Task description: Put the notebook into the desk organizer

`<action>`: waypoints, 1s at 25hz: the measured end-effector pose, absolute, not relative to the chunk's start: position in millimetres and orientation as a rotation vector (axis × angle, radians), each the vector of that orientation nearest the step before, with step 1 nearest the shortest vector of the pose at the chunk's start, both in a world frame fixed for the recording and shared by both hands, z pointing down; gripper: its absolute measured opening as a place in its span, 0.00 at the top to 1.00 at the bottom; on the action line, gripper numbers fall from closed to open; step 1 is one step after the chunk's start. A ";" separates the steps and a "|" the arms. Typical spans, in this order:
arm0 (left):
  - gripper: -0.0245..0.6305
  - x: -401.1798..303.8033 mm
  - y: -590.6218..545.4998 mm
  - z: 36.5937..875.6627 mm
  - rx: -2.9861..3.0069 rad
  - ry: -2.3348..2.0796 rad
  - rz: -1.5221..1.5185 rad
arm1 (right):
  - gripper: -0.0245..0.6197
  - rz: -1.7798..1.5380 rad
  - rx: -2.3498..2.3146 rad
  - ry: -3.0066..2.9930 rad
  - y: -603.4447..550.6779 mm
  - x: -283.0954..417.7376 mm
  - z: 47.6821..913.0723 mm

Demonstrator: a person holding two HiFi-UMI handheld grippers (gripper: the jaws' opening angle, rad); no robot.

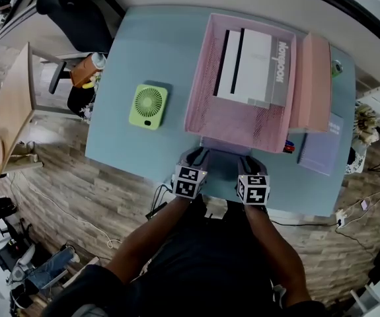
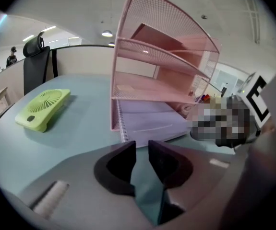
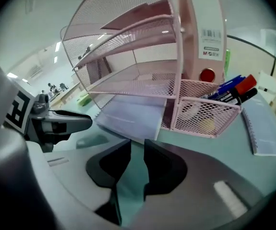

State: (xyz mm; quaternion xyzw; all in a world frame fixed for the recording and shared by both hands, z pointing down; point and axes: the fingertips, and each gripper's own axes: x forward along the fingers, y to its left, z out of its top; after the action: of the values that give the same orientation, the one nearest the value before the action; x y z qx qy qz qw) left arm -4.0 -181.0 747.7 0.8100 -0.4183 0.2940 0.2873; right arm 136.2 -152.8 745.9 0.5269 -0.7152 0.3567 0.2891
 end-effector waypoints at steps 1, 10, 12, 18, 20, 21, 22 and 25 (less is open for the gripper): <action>0.74 -2.9 -179.8 752.5 2.156 -1.103 0.793 | 0.85 0.958 1.397 -1.909 -154.0 133.4 748.5; 0.77 3.1 -199.5 772.0 2.148 -1.077 0.847 | 0.88 1.008 1.410 -1.883 -180.7 137.0 762.9; 0.78 2.6 -200.9 777.4 2.149 -1.084 0.853 | 0.90 1.022 1.419 -1.881 -182.3 138.8 763.6; 0.78 3.7 -200.6 765.1 2.159 -1.092 0.807 | 0.90 1.060 1.438 -1.908 -181.5 137.8 760.9; 0.78 -0.1 -201.2 763.7 2.169 -1.101 0.805 | 0.90 1.058 1.440 -1.908 -180.7 137.9 759.0; 0.78 -1.8 -201.5 761.8 2.173 -1.104 0.803 | 0.90 1.058 1.444 -1.908 -180.8 138.0 757.8; 0.78 -3.3 -201.8 759.8 2.178 -1.106 0.802 | 0.90 1.058 1.449 -1.908 -181.0 138.2 756.3; 0.78 -6.2 -203.2 750.1 2.200 -1.112 0.784 | 0.90 1.048 1.468 -1.912 -181.1 139.3 750.4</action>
State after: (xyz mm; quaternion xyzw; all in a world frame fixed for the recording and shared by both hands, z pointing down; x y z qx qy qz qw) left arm -6.2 -203.2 750.1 0.8180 -0.4135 0.2915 0.2736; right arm 139.3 -181.1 750.4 0.5401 -0.7037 0.3856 0.2537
